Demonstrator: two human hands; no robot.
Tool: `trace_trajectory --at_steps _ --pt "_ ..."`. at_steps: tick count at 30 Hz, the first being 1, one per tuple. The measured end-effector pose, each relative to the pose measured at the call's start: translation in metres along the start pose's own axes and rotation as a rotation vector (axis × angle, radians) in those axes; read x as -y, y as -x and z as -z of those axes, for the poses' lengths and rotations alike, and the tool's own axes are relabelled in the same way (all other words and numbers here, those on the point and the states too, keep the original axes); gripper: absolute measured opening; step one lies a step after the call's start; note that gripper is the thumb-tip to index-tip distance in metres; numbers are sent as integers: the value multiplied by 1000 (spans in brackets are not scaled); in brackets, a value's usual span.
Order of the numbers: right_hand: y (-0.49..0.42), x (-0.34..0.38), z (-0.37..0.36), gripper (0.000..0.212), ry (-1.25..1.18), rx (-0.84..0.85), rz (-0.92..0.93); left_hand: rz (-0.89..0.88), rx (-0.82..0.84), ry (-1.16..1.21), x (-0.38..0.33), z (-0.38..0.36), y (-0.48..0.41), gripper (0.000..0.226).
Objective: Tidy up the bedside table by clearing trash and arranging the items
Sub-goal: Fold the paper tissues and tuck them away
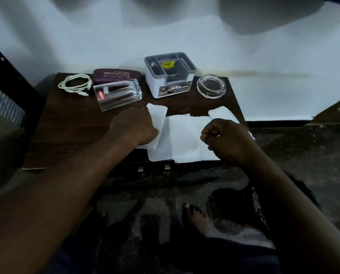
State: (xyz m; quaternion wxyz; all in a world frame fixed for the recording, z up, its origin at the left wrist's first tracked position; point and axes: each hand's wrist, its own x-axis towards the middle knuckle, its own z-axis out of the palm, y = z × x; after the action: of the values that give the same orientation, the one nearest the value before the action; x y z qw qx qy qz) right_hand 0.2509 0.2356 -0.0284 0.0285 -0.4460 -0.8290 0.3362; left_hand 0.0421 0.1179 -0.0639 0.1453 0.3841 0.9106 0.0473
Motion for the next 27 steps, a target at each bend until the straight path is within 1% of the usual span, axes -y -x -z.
trace_trajectory --at_steps 4,7,10,12,15,17,22,25,27 --pt "-6 -2 0 13 45 37 -11 41 -2 54 -9 -5 -11 81" --pt "-10 -1 -2 13 71 59 4 -15 2 136 -14 -5 -15 87" --pt "-14 2 -2 14 77 64 8 -38 16 93 -16 -4 -19 86" --pt "-16 4 -5 16 72 63 14 -36 24 60 -15 -3 -20 81" --pt "-19 7 -9 16 64 70 20 -17 44 74 -12 -1 -22 53" --pt "-21 8 -12 16 90 73 28 5 57 120 -9 4 -25 44" --pt "-22 11 -16 16 88 80 25 26 87 256 -10 15 -23 47" --pt "-22 13 -19 16 78 83 23 38 45 366 -13 21 -18 50" --pt "-22 15 -19 16 68 82 21 44 29 468 -16 24 -16 48"
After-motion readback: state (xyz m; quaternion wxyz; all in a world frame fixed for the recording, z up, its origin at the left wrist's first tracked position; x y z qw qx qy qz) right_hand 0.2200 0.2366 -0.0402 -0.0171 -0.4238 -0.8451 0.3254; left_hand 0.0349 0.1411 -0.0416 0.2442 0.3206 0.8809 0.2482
